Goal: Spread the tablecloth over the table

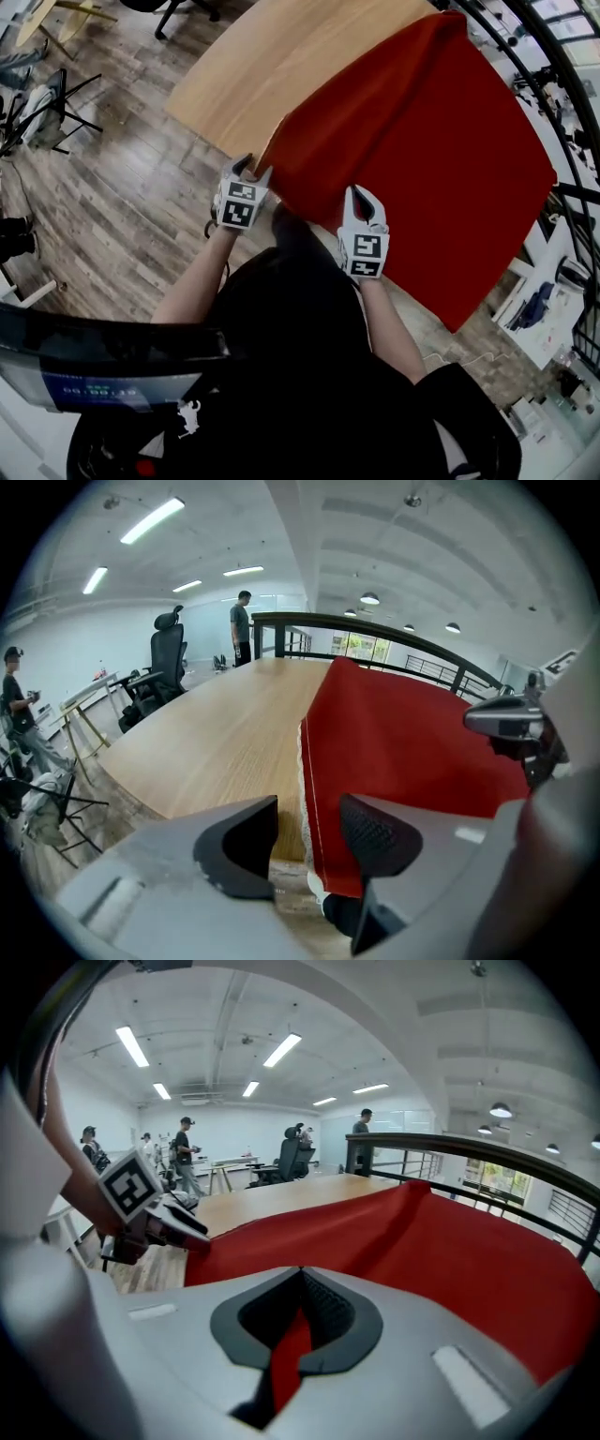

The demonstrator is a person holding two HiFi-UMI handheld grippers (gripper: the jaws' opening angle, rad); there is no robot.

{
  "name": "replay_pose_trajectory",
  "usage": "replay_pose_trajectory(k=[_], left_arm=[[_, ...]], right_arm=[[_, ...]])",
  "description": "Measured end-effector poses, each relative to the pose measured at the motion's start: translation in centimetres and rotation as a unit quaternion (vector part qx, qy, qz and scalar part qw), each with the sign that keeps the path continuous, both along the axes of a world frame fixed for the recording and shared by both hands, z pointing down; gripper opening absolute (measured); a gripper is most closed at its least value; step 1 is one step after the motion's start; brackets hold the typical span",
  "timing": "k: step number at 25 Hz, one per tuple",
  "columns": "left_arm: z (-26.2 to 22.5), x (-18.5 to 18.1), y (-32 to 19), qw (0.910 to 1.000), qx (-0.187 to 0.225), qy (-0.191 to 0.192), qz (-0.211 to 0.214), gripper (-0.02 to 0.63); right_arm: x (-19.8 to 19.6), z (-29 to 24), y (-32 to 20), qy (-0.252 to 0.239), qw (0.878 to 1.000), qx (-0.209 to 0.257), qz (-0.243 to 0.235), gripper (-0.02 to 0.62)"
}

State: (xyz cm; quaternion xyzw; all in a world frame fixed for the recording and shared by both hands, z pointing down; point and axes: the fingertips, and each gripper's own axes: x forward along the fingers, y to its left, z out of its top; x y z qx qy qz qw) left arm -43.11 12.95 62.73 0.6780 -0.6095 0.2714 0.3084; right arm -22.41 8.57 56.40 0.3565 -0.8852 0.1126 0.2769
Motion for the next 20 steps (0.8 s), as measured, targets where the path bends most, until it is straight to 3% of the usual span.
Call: replay_pose_trajectory(k=[4, 8, 11, 15, 18, 20], left_arm=[[-0.1, 0.0, 0.3, 0.9997, 0.005, 0.002, 0.022, 0.234], [-0.4, 0.7, -0.2, 0.9975, 0.000, 0.004, 0.070, 0.252], [0.5, 0.6, -0.5, 0.9968, -0.012, 0.011, 0.078, 0.227], [0.7, 0.4, -0.5, 0.9952, -0.008, 0.001, 0.098, 0.218], [0.8, 0.3, -0.3, 0.9937, -0.026, -0.003, 0.109, 0.215], [0.9, 0.2, -0.3, 0.9919, -0.039, -0.007, 0.121, 0.200]], right_arm=[[2.5, 1.4, -2.1, 0.020, 0.998, -0.016, 0.054, 0.009], [2.2, 1.0, -2.1, 0.034, 0.998, -0.005, 0.054, 0.009], [-0.7, 0.0, -1.8, 0.018, 0.998, 0.000, 0.052, 0.009], [-5.2, 0.6, -1.1, -0.016, 0.998, -0.045, 0.050, 0.009], [-8.6, 0.3, -2.0, -0.053, 0.992, -0.088, 0.077, 0.009], [-10.4, -1.0, -3.6, -0.068, 0.990, -0.079, 0.095, 0.009]])
